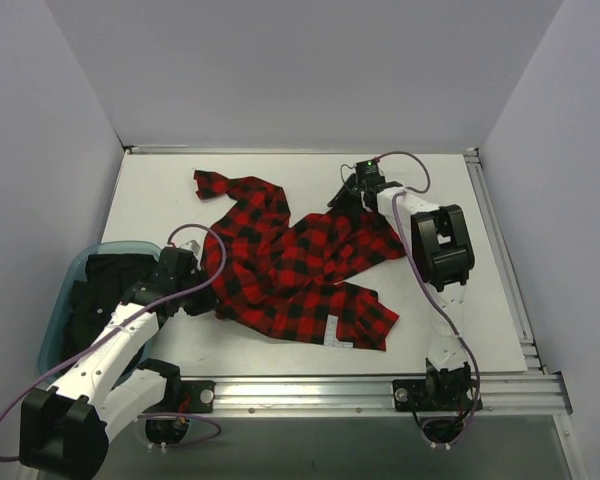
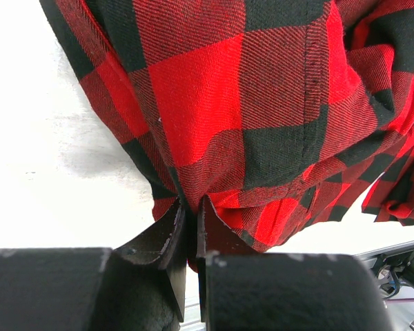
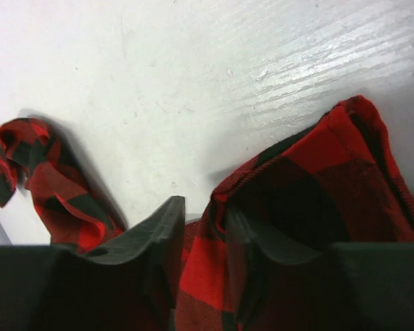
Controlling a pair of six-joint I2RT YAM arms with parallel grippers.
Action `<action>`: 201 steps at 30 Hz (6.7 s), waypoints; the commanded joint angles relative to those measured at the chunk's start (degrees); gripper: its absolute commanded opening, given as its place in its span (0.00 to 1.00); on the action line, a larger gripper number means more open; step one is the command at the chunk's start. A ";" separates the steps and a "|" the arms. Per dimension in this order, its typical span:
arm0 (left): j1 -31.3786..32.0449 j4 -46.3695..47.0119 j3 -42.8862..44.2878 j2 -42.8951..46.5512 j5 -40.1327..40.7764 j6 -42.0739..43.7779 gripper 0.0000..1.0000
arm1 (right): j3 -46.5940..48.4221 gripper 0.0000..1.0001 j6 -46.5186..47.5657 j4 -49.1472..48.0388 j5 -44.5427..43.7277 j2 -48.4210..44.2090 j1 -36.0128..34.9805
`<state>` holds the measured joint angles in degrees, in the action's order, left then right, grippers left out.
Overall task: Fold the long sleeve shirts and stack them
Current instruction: Flatten the shirt out
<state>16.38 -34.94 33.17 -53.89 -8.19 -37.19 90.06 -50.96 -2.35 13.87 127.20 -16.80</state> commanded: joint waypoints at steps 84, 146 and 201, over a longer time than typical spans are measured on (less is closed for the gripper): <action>5.95 14.64 51.01 -69.23 3.17 3.18 0.79 | -39.33 0.00 27.15 37.14 -12.64 -39.55 -43.41; 4.01 10.32 17.02 -14.24 12.40 15.66 0.96 | -29.76 0.60 13.88 15.11 0.19 -31.49 10.73; 4.71 12.00 24.04 -25.73 9.59 5.99 0.84 | -31.72 0.54 21.08 21.88 -10.09 -50.60 8.53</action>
<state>20.18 -27.55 51.99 -76.58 1.06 -28.38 54.08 -33.34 24.23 3.66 69.89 -8.62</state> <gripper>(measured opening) 0.846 0.553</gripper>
